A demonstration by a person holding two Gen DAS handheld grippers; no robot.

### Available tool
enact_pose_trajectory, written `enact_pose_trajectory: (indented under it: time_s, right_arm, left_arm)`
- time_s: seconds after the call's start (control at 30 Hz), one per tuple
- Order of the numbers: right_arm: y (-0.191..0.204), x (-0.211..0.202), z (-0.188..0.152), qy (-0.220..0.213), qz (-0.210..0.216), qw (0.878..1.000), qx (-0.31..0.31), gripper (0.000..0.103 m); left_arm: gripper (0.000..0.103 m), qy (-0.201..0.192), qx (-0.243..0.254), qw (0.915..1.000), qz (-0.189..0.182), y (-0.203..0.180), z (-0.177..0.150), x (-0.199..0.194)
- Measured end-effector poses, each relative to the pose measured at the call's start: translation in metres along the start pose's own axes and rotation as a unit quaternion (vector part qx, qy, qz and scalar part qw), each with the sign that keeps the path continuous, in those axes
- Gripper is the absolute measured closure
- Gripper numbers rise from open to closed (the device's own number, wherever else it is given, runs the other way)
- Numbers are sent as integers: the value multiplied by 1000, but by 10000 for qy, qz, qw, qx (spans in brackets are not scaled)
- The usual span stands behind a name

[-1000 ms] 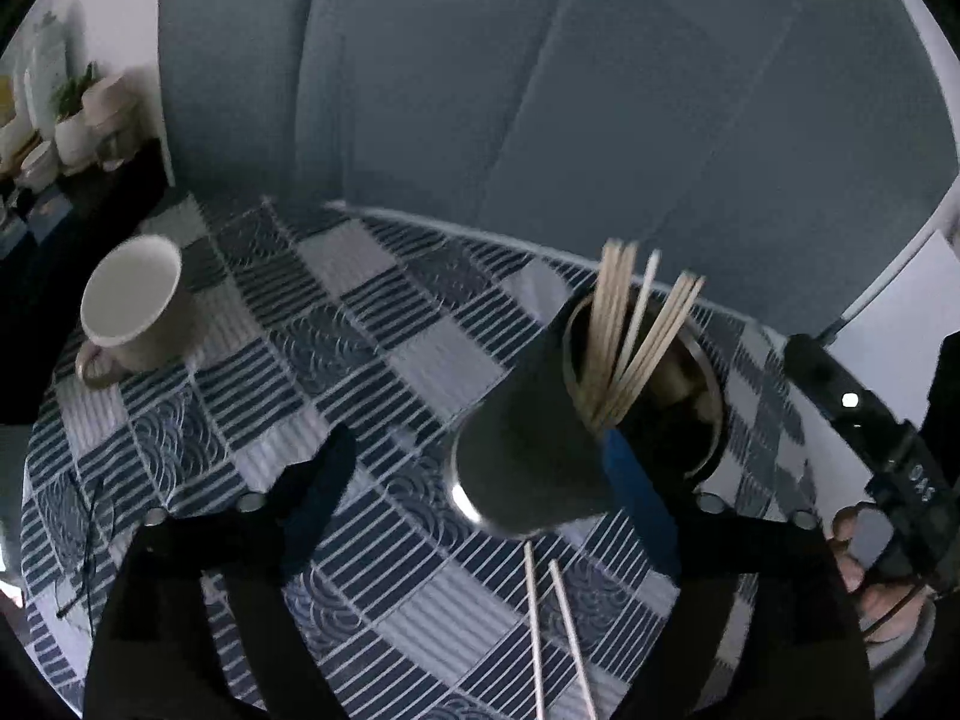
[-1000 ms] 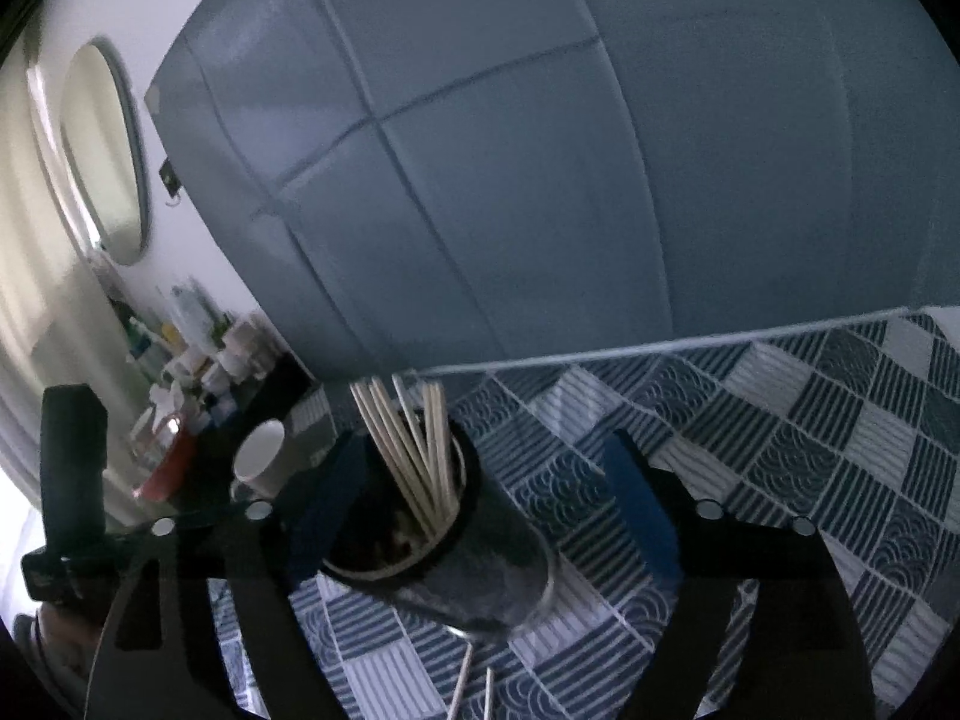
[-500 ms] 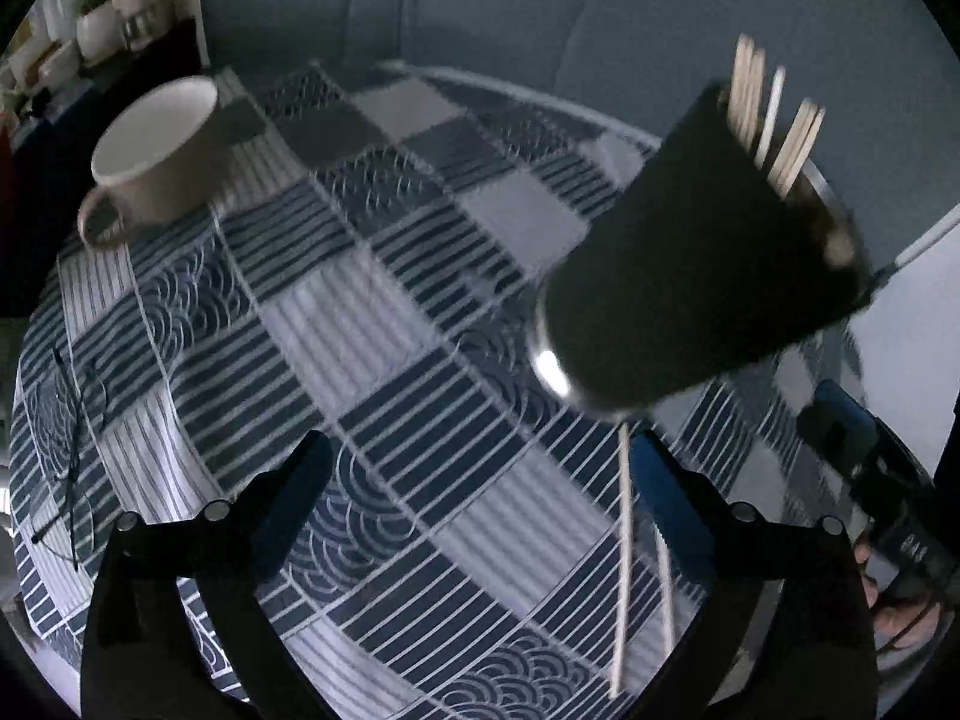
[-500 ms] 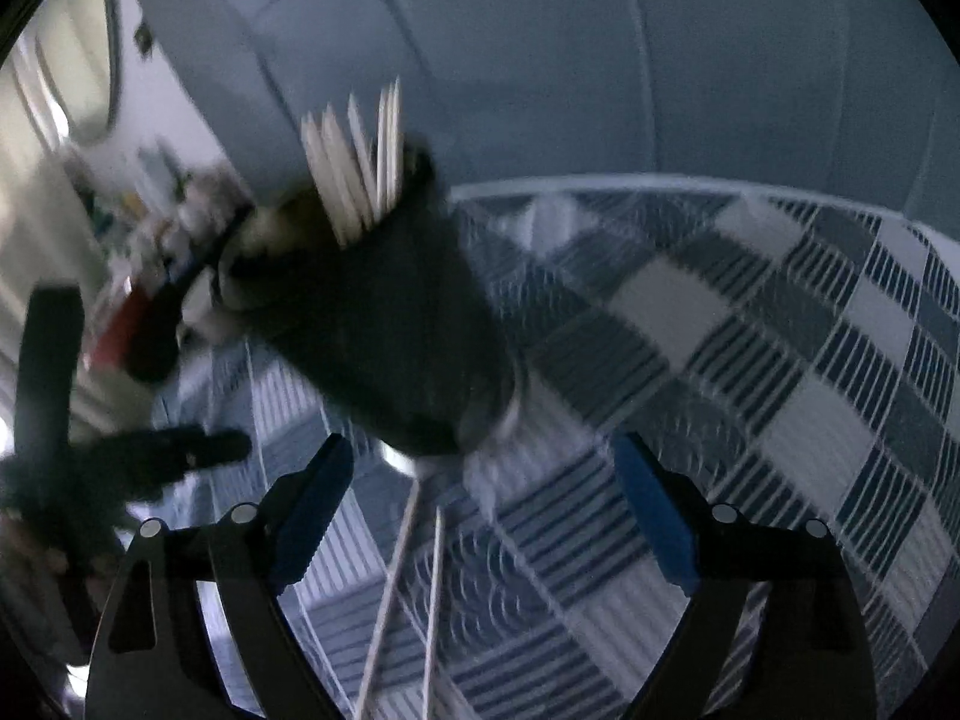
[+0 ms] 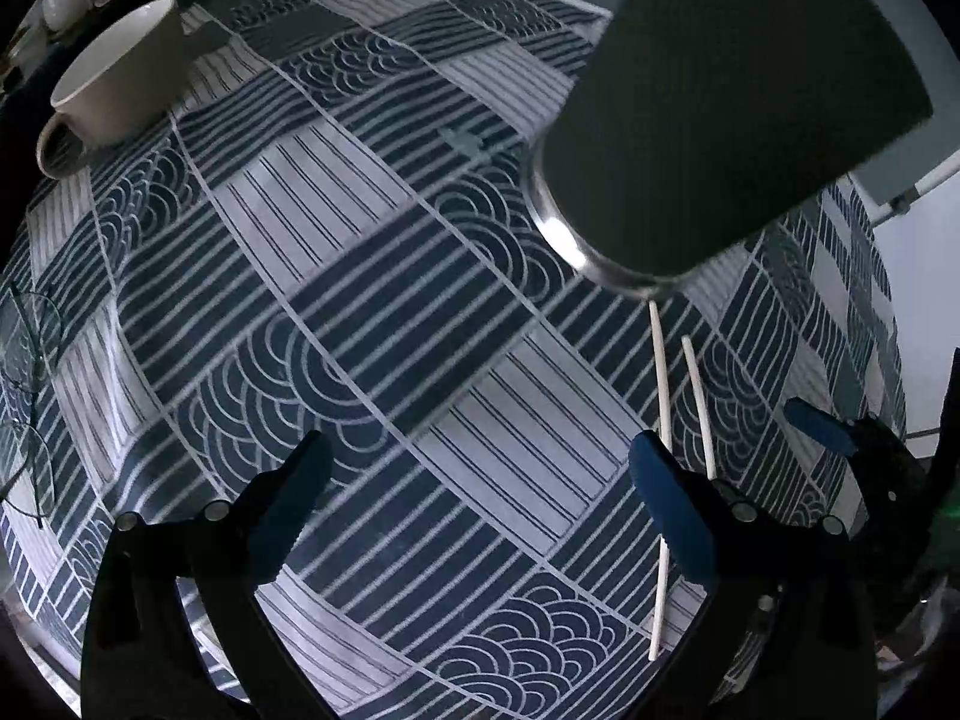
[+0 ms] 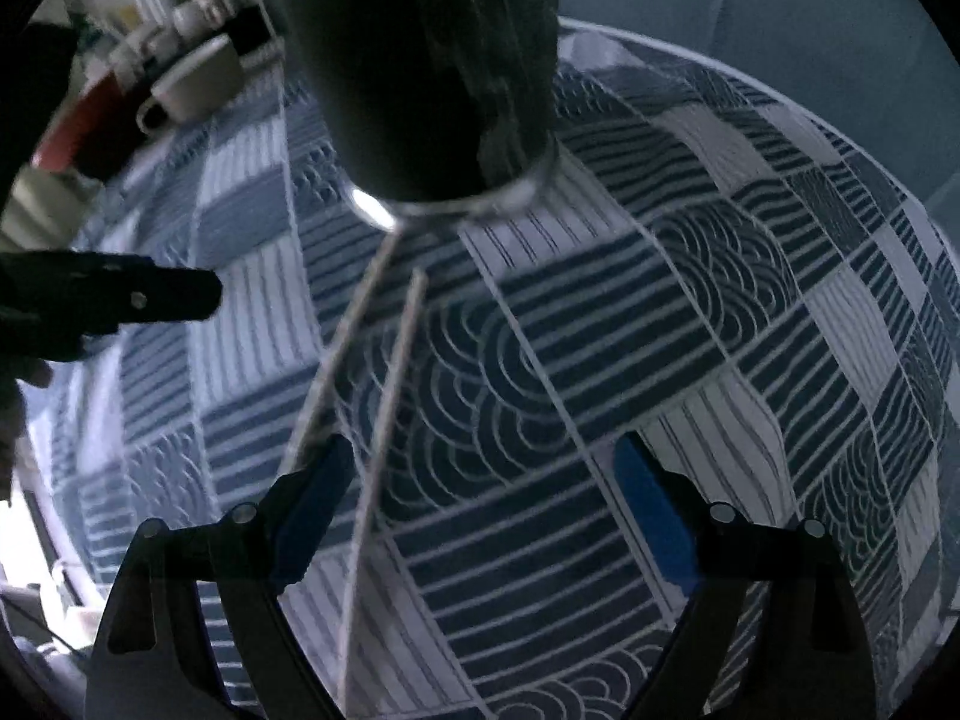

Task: Organize utensils
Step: 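Close the left tool on a wooden stick while the right tool grasps another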

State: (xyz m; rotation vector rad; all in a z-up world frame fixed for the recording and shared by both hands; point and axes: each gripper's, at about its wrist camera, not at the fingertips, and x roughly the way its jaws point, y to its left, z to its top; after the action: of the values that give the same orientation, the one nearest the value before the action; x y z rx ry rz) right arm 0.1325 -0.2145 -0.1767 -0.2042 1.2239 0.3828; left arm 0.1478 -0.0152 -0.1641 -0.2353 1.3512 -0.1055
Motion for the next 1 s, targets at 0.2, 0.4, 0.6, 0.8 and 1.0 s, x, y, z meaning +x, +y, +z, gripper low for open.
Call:
enact_pose_trajectory:
  time_s: [0.2, 0.4, 0.6, 0.8, 1.0]
  right_arm:
    - [-4, -5, -6, -65, -155, 9998, -57, 36]
    - [-22, -12, -5, -118, -214, 9997, 61, 72]
    - [-38, -14, -4, -110, -365, 9990, 228, 97]
    - [-49, -14, -4, -54, -423, 9986, 318, 98]
    - [-71, -16, -5, -2, -342, 9971, 686, 99]
  left_arm:
    - [6, 149, 146, 9998, -25, -19, -5, 9]
    - [6, 225, 308, 9993, -8, -43, -4, 18]
    - [6, 304, 580, 9964, 547, -71, -6, 34]
    - [8, 197, 868, 9924, 848, -83, -12, 39]
    - [58, -120, 634, 9941, 878, -56, -21, 18]
